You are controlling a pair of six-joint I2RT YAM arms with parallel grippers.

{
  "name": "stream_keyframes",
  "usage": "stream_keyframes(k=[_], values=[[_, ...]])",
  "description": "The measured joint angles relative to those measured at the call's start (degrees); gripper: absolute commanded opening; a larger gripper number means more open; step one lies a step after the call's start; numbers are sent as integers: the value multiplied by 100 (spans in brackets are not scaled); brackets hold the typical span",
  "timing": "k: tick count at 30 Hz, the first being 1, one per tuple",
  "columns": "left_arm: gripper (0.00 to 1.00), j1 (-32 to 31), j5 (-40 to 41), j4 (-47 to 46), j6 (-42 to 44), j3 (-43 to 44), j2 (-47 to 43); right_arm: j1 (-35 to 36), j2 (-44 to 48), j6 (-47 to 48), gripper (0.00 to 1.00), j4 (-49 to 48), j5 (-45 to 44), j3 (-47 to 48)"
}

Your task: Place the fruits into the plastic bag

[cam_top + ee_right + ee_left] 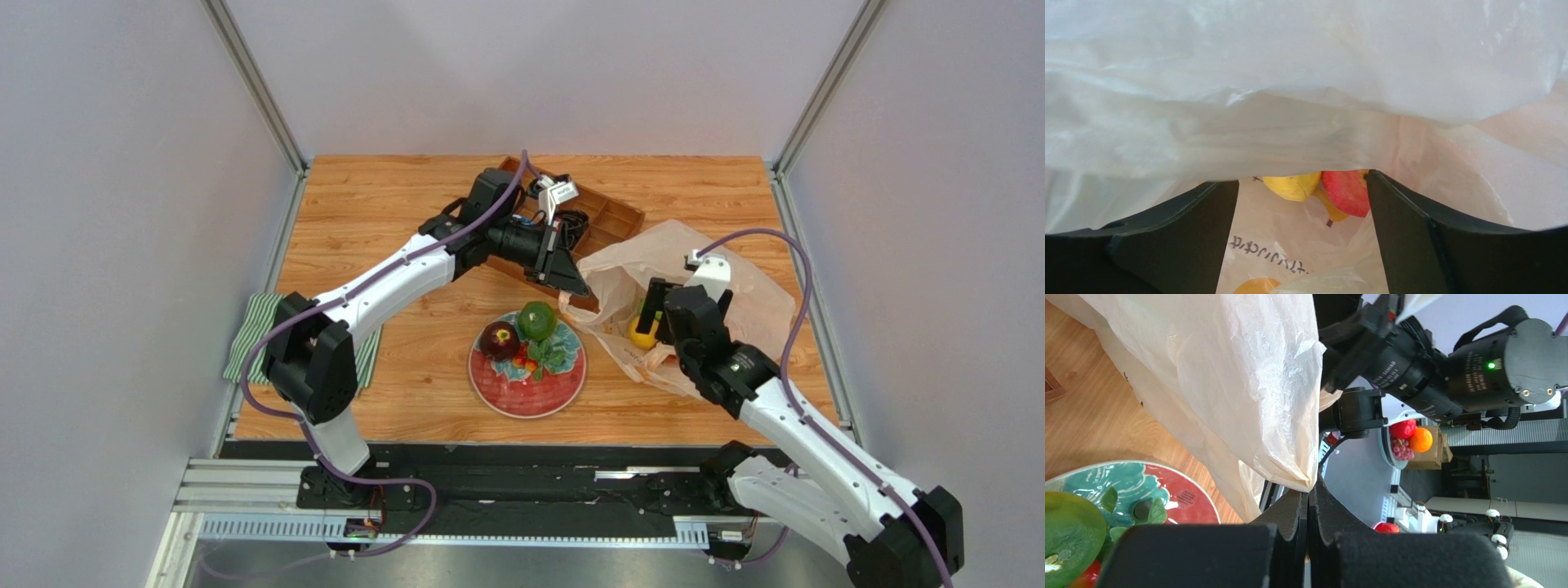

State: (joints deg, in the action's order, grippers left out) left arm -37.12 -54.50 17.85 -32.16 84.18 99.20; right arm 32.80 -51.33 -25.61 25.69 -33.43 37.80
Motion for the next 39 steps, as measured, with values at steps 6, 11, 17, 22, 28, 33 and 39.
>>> stream_keyframes(k=[6,11,17,22,28,33,39], values=[[0,0,0,0,2,0,0,76,1102,455,71,-560,1036,-525],[0,0,0,0,0,0,0,352,1982,739,60,-1209,2271,-852],[0,0,0,0,0,0,0,1080,1840,758,55,-1703,2900,-876],[0,0,0,2,0,0,0,2107,1071,734,55,-1836,2616,-876],[0,0,0,2,2,0,0,2601,-9,184,54,-2135,1895,-883],[0,0,0,2,2,0,0,2747,-763,-221,54,-2417,1491,-859],[0,11,0,4,4,0,0,2909,-1725,-767,54,-2430,1019,-741]])
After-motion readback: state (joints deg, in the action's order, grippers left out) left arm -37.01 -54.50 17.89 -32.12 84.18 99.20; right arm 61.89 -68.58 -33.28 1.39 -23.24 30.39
